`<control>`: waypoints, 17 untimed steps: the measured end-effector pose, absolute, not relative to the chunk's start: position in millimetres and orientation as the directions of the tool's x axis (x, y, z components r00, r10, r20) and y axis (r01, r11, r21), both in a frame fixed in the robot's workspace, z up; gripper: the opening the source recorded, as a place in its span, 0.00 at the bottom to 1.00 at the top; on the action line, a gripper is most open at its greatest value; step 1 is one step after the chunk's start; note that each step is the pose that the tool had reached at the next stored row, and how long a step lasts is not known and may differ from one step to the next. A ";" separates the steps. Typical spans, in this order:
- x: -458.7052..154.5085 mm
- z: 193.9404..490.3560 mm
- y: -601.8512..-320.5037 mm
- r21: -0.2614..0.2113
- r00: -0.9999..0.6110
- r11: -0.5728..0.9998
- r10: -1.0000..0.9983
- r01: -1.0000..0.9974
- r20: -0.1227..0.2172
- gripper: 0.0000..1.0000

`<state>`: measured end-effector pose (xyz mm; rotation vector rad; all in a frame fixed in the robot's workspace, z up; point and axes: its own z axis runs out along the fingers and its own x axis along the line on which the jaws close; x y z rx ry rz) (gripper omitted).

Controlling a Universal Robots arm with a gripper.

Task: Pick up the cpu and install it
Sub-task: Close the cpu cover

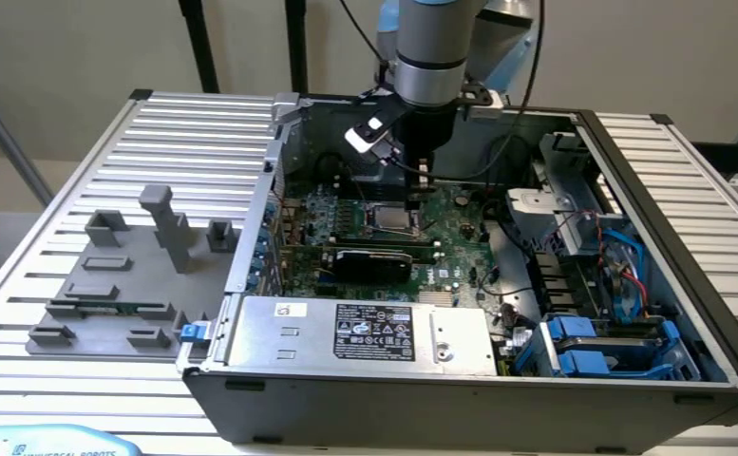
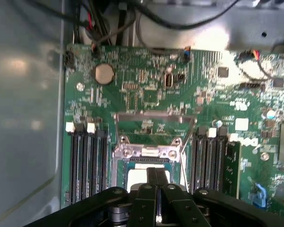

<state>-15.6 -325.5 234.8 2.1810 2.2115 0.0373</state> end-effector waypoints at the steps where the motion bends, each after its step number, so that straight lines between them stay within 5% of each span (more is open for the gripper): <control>1: -10.7 238.8 -326.3 0.041 -0.014 0.014 1.000 0.999 -0.008 0.11; 17: 60.3 262.2 -329.5 0.023 -0.014 0.014 1.000 1.000 -0.002 0.11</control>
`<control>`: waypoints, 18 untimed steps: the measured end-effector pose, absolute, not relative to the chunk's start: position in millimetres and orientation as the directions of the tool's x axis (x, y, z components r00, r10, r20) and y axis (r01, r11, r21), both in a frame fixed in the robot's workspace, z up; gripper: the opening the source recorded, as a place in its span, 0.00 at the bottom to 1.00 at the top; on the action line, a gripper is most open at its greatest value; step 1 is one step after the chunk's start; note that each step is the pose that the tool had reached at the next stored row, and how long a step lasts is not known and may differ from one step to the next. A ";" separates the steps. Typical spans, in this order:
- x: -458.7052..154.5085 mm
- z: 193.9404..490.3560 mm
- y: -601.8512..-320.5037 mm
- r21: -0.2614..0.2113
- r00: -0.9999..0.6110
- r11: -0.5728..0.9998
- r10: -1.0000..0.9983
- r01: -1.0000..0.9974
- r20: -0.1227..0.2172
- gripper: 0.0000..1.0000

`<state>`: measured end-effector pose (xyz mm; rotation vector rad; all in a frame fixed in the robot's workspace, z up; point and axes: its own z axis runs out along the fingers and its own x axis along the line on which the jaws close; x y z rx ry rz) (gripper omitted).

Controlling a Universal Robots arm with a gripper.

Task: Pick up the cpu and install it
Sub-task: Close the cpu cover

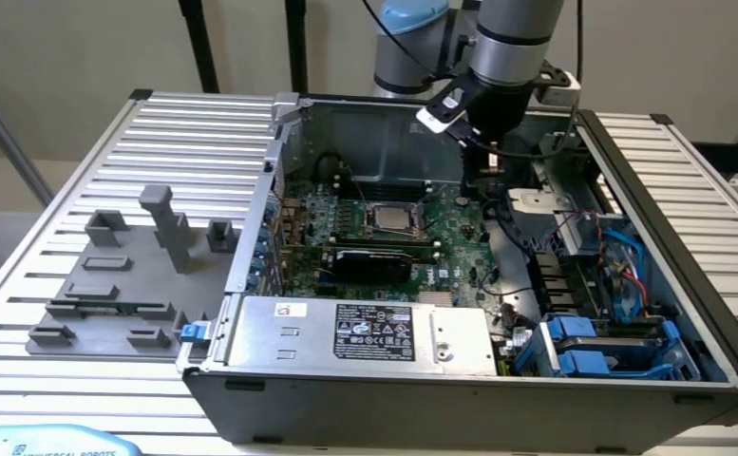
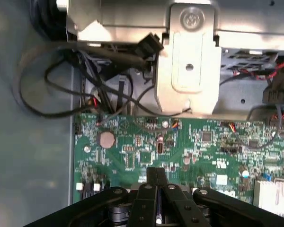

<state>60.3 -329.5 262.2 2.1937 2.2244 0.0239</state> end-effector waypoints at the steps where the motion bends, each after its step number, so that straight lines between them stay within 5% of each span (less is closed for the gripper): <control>1: 61.0 260.4 -329.5 0.023 -0.014 0.014 1.000 1.000 -0.002 0.11; 10: 55.9 247.0 -329.5 0.019 -0.015 0.015 1.000 1.000 -0.002 0.11; 18: 49.6 246.8 -329.5 -0.076 -0.023 0.023 1.000 0.997 0.000 0.11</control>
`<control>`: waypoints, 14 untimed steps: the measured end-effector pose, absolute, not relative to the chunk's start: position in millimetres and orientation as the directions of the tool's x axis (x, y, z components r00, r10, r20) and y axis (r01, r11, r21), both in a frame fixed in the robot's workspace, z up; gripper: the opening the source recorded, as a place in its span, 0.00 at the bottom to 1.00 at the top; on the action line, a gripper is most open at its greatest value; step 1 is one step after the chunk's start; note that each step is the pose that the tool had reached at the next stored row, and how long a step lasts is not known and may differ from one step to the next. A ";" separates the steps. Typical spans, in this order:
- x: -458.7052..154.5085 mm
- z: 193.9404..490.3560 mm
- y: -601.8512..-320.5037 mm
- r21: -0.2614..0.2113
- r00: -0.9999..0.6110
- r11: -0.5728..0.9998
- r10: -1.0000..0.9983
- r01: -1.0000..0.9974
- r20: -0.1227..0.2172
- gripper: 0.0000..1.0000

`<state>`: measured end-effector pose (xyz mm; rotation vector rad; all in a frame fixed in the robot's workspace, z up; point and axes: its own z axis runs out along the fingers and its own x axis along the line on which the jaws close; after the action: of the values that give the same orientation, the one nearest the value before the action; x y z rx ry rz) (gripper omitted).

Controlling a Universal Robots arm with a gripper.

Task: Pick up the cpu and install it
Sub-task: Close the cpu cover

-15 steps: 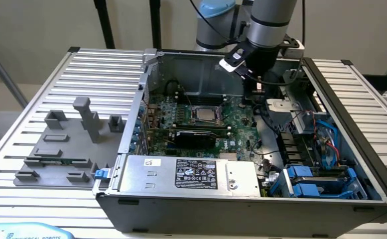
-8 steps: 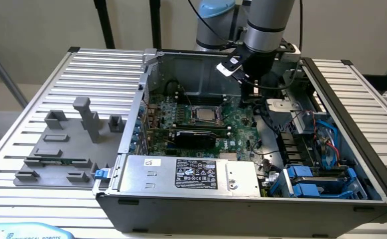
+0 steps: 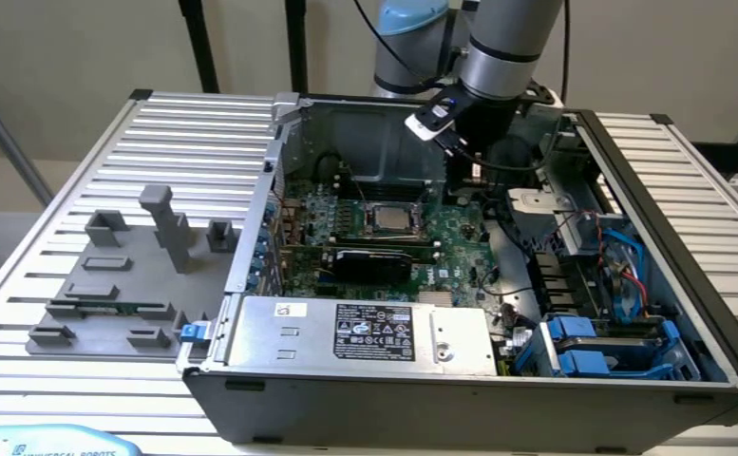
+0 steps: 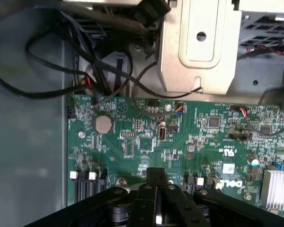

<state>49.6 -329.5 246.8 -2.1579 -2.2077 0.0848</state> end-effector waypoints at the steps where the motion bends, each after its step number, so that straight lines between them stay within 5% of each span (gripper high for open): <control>1: 48.7 246.8 -329.5 -0.089 -0.023 0.023 1.000 0.996 0.000 0.11; 14: 24.4 245.7 -329.5 -0.212 -0.026 0.026 1.000 0.977 0.003 0.11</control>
<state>24.4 -329.5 245.7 -2.0809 -2.1357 0.2260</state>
